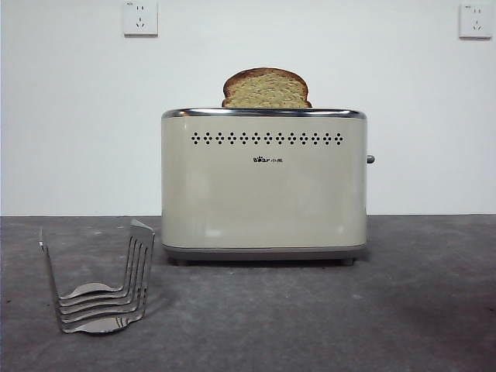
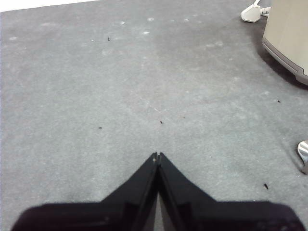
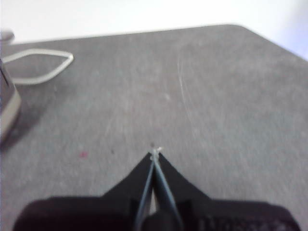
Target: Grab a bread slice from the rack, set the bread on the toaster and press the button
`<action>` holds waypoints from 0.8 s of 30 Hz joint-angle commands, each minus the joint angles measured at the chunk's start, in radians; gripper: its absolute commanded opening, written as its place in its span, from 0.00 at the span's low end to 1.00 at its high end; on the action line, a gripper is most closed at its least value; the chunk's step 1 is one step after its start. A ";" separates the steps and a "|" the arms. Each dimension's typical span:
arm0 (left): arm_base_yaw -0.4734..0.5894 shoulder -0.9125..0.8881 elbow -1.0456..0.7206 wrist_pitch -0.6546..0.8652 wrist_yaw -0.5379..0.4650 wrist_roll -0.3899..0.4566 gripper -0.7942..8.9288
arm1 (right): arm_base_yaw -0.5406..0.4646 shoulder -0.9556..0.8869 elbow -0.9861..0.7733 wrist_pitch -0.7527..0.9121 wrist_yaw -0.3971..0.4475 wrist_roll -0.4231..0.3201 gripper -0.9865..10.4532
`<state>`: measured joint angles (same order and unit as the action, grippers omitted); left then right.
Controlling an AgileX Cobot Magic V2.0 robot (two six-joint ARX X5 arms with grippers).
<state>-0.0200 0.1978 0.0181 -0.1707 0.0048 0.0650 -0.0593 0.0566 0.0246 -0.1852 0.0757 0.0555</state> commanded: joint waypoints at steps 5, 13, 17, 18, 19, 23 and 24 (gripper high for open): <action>0.002 0.005 -0.010 0.010 0.003 -0.010 0.08 | 0.001 -0.049 -0.010 0.005 0.000 -0.015 0.09; 0.002 0.007 -0.010 0.012 0.003 -0.010 0.08 | 0.001 -0.041 -0.003 -0.016 0.003 -0.015 0.09; 0.002 0.007 -0.010 0.012 0.003 -0.010 0.08 | 0.001 -0.041 -0.002 -0.020 0.003 -0.015 0.09; 0.002 0.007 -0.010 0.012 0.003 -0.010 0.08 | 0.001 -0.041 -0.001 -0.020 0.003 -0.015 0.09; 0.002 0.007 -0.010 0.012 0.003 -0.010 0.08 | 0.001 -0.041 -0.001 -0.020 0.003 -0.015 0.09; 0.002 0.007 -0.010 0.012 0.003 -0.010 0.08 | 0.001 -0.041 -0.001 -0.020 0.003 -0.015 0.09; 0.002 0.007 -0.010 0.012 0.003 -0.010 0.08 | 0.001 -0.041 -0.001 -0.020 0.003 -0.015 0.09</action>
<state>-0.0200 0.2054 0.0181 -0.1699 0.0063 0.0650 -0.0593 0.0154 0.0257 -0.1970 0.0776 0.0441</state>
